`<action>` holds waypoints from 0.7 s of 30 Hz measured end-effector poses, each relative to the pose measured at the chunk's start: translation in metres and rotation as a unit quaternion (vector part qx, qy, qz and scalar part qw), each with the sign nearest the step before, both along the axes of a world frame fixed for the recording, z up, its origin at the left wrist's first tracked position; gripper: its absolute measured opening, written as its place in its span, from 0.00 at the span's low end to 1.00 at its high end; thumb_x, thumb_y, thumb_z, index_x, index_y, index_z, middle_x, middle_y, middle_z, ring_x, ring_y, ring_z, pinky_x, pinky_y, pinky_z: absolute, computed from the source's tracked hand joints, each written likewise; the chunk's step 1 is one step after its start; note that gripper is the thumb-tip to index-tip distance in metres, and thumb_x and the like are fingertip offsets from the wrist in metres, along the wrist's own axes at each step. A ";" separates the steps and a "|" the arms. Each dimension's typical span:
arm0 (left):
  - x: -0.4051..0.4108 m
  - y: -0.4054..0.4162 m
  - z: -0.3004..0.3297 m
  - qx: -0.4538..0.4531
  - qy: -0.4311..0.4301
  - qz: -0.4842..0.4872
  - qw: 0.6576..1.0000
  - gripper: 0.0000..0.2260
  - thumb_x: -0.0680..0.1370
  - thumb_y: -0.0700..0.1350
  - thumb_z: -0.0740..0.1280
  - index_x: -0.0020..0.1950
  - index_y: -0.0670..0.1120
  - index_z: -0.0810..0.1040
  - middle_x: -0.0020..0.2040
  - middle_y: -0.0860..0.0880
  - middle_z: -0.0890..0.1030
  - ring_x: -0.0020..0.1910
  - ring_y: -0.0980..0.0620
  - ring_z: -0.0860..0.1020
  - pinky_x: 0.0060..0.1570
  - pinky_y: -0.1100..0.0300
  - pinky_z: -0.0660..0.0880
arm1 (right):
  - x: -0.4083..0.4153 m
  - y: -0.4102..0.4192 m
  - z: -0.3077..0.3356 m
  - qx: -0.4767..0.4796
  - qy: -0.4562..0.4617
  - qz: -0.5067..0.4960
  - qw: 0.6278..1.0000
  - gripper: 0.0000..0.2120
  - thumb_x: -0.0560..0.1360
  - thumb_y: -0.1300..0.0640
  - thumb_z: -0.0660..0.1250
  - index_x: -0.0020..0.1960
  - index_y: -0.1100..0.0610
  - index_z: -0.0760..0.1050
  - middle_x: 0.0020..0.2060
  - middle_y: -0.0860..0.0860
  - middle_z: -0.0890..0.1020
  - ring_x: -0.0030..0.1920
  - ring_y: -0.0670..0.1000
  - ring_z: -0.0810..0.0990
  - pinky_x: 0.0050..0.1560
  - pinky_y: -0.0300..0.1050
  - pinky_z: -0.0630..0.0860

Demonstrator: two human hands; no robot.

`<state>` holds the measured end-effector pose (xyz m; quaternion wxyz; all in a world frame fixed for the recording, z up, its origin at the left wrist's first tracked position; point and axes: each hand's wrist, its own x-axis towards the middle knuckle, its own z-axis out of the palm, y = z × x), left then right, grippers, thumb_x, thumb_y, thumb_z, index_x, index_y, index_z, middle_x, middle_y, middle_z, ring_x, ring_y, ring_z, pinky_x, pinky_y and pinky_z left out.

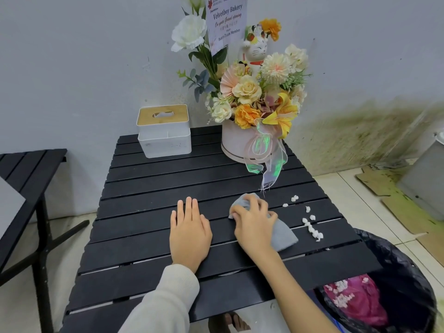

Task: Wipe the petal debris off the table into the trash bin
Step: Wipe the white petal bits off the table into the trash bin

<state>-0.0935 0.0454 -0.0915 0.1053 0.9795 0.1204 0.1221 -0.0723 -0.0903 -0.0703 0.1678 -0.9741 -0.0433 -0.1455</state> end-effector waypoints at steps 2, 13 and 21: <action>0.000 0.000 0.001 0.002 -0.001 -0.001 1.000 0.25 0.76 0.47 0.48 0.65 0.38 0.73 0.64 0.41 0.76 0.65 0.40 0.72 0.63 0.45 0.69 | -0.002 0.004 -0.002 -0.013 -0.003 0.021 1.000 0.10 0.63 0.57 0.75 0.34 0.44 0.77 0.52 0.50 0.80 0.48 0.57 0.78 0.41 0.54 0.72; 0.000 -0.001 0.001 -0.002 -0.003 0.002 1.000 0.24 0.76 0.47 0.49 0.64 0.38 0.74 0.64 0.41 0.76 0.65 0.40 0.72 0.62 0.45 0.69 | -0.002 -0.003 0.004 -0.018 0.011 -0.014 1.000 0.08 0.63 0.57 0.75 0.35 0.45 0.78 0.54 0.49 0.80 0.48 0.59 0.77 0.40 0.54 0.69; 0.000 -0.001 0.000 -0.003 -0.004 0.002 1.000 0.25 0.76 0.48 0.48 0.65 0.38 0.73 0.65 0.41 0.75 0.66 0.41 0.71 0.64 0.45 0.67 | 0.008 -0.034 0.005 -0.010 0.021 -0.011 1.000 0.07 0.69 0.56 0.71 0.39 0.44 0.80 0.58 0.49 0.77 0.52 0.57 0.76 0.43 0.50 0.66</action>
